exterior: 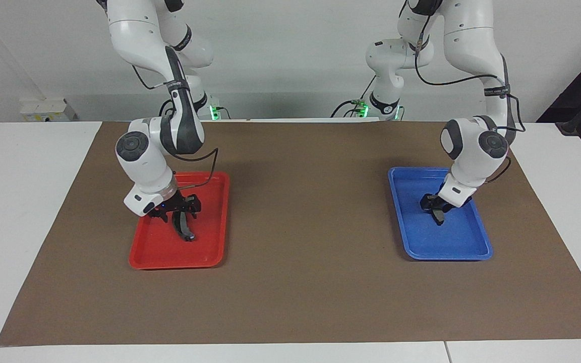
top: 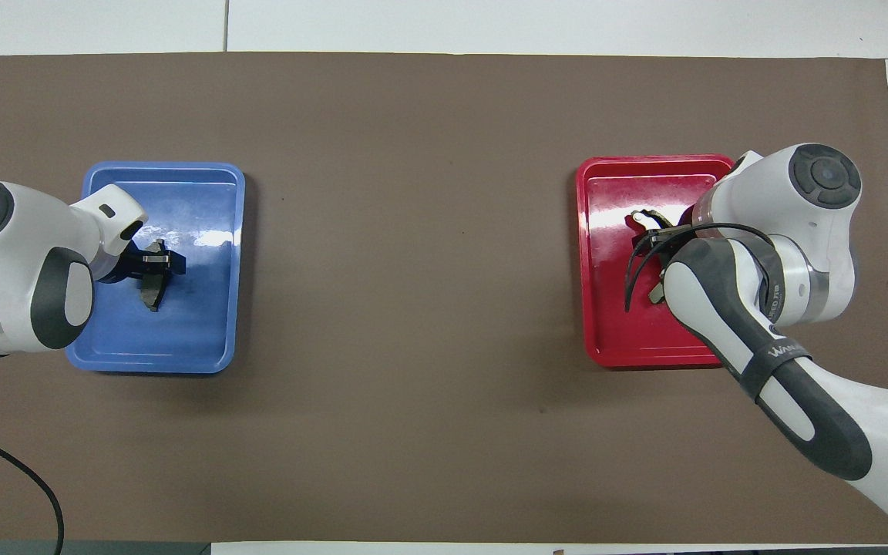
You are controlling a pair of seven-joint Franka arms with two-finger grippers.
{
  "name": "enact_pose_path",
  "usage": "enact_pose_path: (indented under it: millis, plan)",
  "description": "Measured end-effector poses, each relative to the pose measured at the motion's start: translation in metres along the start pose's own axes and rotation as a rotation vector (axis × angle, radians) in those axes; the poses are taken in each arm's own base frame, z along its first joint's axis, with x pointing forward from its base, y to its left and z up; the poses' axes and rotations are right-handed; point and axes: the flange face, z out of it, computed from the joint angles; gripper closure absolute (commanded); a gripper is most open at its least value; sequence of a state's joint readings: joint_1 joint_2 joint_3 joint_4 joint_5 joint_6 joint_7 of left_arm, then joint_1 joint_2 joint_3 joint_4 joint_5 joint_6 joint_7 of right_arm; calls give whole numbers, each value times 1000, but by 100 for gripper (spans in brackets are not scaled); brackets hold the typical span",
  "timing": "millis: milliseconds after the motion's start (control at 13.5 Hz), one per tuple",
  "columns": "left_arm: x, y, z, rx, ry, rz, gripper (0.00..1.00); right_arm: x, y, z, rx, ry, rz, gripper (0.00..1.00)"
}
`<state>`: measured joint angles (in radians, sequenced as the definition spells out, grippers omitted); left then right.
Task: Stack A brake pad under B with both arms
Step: 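Grasp the grey pad with the left gripper while the right gripper grasps the curved pad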
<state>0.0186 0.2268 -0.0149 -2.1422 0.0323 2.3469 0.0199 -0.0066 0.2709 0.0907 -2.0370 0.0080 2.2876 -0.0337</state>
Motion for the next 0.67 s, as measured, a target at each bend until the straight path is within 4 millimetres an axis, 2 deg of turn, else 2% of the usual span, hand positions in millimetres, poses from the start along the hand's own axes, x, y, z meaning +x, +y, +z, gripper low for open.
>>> enact_pose_path:
  millis: [74,296,370,519,667]
  plan:
    - [0,0,-2,0,1,1,99,-1,0,2,0,-3,-7,17]
    - [0,0,-7,1,4,2,99,-2,0,6,1,-5,-9,21]
    - [-1,0,-7,1,4,2,99,-3,1,9,1,-8,-10,27]
    - [0,1,-9,0,-17,3,99,-4,1,14,2,-16,-19,28]
    - [6,2,-23,0,-38,6,99,-5,4,15,2,-20,-33,32]
